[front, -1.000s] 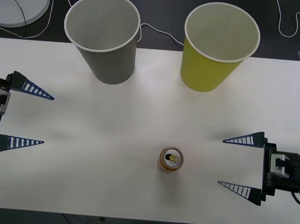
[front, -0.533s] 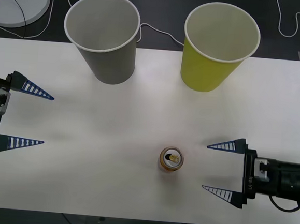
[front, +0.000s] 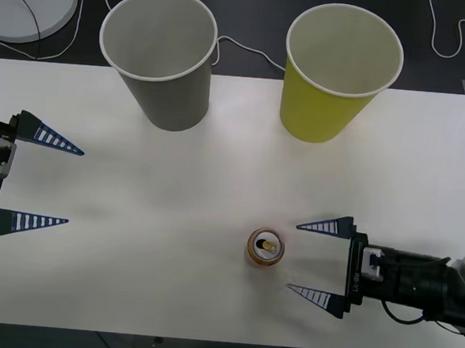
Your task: Put the can into the green bin and the plastic bottle into the gray bin
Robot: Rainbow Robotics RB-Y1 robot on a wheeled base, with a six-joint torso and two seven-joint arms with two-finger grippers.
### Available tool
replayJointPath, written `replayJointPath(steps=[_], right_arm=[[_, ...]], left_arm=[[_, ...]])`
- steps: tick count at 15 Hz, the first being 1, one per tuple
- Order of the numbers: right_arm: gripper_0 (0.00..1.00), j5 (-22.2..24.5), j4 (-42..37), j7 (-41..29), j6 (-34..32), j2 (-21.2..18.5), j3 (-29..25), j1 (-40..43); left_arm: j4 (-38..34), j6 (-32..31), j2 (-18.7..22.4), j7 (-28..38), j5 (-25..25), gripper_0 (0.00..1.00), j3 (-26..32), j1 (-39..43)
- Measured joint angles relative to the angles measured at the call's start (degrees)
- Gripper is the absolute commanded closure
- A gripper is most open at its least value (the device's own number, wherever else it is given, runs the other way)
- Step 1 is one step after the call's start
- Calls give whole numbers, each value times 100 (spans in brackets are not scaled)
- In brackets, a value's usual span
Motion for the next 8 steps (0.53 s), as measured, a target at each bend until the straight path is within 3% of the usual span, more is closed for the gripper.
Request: replayJointPath(steps=[8], right_arm=[[0, -558, 1, 176, 921, 187, 988, -110]], left_arm=[[0, 0, 0, 0, 0, 0, 0, 0]])
